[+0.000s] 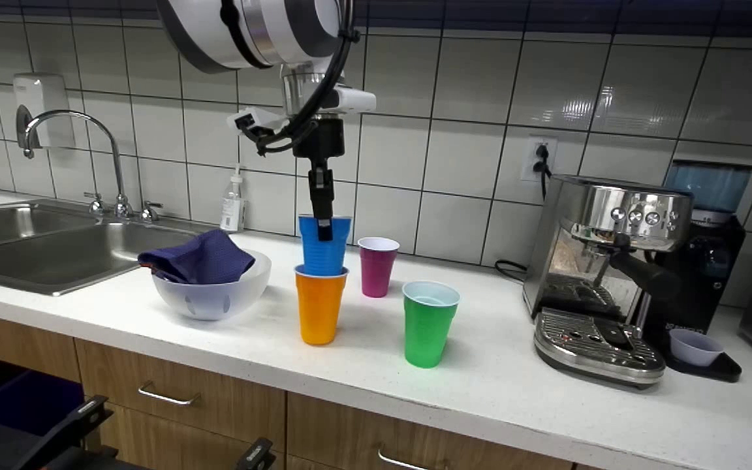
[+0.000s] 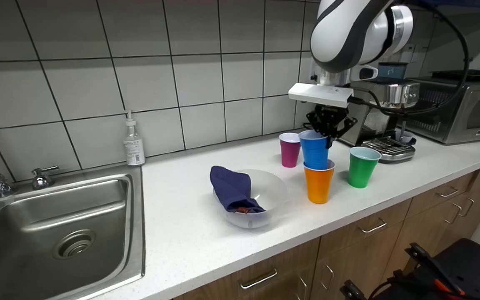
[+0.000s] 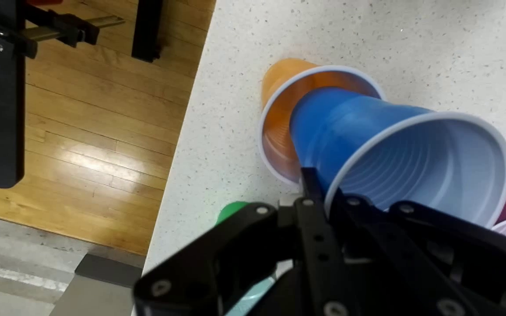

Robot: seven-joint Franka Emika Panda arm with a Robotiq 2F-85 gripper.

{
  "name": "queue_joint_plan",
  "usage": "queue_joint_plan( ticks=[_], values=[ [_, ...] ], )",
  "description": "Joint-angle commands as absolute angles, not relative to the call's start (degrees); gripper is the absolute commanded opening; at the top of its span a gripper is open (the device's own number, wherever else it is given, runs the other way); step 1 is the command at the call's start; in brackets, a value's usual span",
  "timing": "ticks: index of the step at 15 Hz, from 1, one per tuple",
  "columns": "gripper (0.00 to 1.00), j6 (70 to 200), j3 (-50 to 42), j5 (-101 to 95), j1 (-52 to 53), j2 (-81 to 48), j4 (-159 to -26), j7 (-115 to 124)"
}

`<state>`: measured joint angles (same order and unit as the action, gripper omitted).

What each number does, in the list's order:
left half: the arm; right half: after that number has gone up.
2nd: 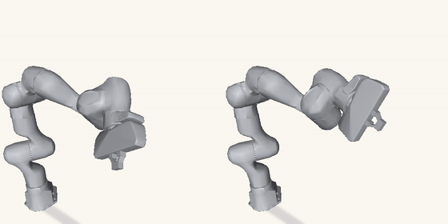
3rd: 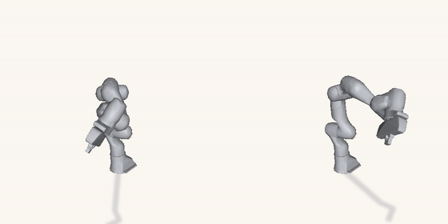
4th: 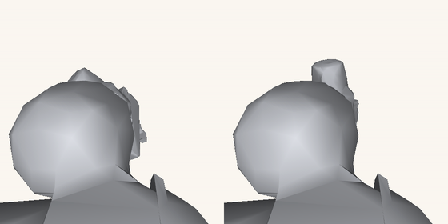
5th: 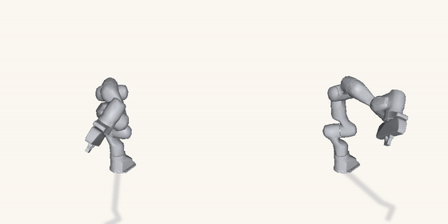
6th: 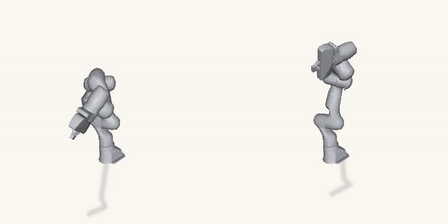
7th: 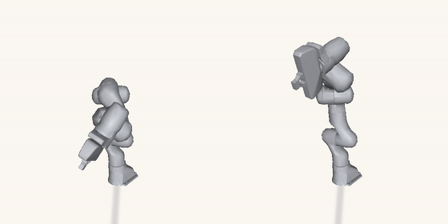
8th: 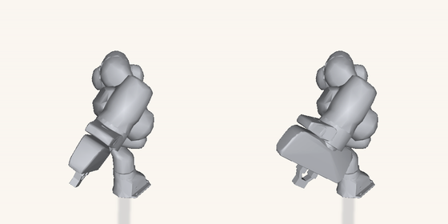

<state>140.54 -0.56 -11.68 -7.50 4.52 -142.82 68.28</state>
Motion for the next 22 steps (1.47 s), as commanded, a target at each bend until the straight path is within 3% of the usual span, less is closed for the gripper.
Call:
queue_joint_plan(
  ticks=[1,13,14,15,17,22],
  values=[
    [0.01,141.4,-1.0,-11.2,-6.7,5.6,-144.2,70.2],
    [0.01,141.7,-1.0,-10.6,-6.9,7.9,-147.9,72.4],
    [0.05,141.6,-0.9,-10.6,-6.9,8.1,-148.1,72.7],
    [0.29,141.5,-0.9,-10.5,-6.9,8.2,-148.2,72.8],
    [0.33,141.4,-0.9,-10.5,-6.9,8.4,-148.4,73.1],
    [0.69,141.3,-0.9,-10.5,-7.0,8.4,-148.4,73.3]
  ],
)
